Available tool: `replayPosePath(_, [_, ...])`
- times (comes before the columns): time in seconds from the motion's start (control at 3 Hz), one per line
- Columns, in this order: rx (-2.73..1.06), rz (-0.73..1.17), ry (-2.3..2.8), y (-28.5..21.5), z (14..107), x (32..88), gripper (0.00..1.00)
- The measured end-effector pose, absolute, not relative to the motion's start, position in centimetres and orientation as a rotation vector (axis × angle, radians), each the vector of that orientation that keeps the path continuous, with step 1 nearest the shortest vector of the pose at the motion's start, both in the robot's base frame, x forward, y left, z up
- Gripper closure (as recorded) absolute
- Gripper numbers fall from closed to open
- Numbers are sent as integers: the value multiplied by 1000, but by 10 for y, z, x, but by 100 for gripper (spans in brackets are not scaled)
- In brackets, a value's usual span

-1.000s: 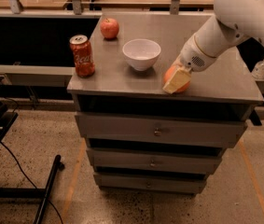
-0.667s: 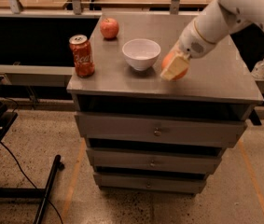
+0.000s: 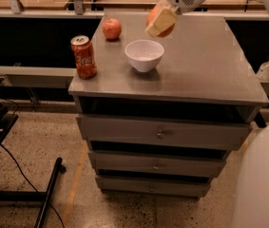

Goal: Place orange into white bowl

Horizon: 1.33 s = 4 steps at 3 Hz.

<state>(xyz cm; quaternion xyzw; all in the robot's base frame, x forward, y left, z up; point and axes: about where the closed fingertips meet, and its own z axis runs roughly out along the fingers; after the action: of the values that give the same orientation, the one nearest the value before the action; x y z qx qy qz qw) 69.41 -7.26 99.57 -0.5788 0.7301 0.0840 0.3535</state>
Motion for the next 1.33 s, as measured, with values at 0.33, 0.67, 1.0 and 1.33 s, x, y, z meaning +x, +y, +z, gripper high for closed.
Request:
replayPosePath(0.33, [-1459,243,1832,-53,1018,711,82])
replayPosePath(0.67, [-1406,244,1845,-51,1013,726,59])
replayPosePath(1.0, [-1353,273,1910,-60,979,732,36])
replayPosePath(1.33, [-1324,306,1956,-64,947,731,12])
